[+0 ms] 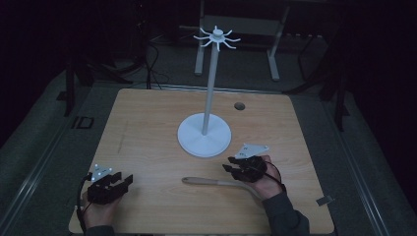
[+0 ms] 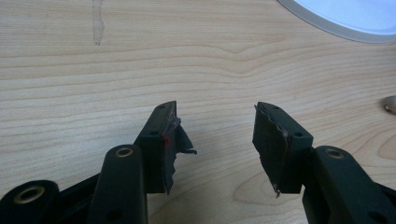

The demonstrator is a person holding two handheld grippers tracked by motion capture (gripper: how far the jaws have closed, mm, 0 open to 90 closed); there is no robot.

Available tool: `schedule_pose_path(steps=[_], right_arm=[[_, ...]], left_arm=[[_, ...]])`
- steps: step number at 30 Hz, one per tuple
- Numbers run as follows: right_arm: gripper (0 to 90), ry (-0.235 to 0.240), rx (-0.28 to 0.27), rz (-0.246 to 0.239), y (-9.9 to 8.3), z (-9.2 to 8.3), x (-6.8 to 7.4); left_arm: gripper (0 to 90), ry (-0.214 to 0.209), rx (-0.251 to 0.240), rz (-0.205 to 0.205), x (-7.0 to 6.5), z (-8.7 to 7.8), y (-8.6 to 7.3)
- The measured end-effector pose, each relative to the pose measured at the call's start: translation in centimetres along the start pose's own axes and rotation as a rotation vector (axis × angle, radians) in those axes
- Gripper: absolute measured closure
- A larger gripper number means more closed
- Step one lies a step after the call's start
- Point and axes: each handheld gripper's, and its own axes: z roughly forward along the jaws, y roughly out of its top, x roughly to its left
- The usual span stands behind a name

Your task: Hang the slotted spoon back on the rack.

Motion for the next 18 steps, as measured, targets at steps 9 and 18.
schedule_pose_path(steps=[9, 18], right_arm=[[70.3, 0.037, 0.099, -0.126, 0.3, 1.8, 1.1], [71.3, 0.077, 0.177, -0.179, 0.1, 3.1, 1.4]], left_arm=[[50.4, -0.003, 0.004, 0.008, -0.1, 0.1, 0.0], [50.4, -0.006, 0.007, 0.01, -0.2, 0.2, 0.0]])
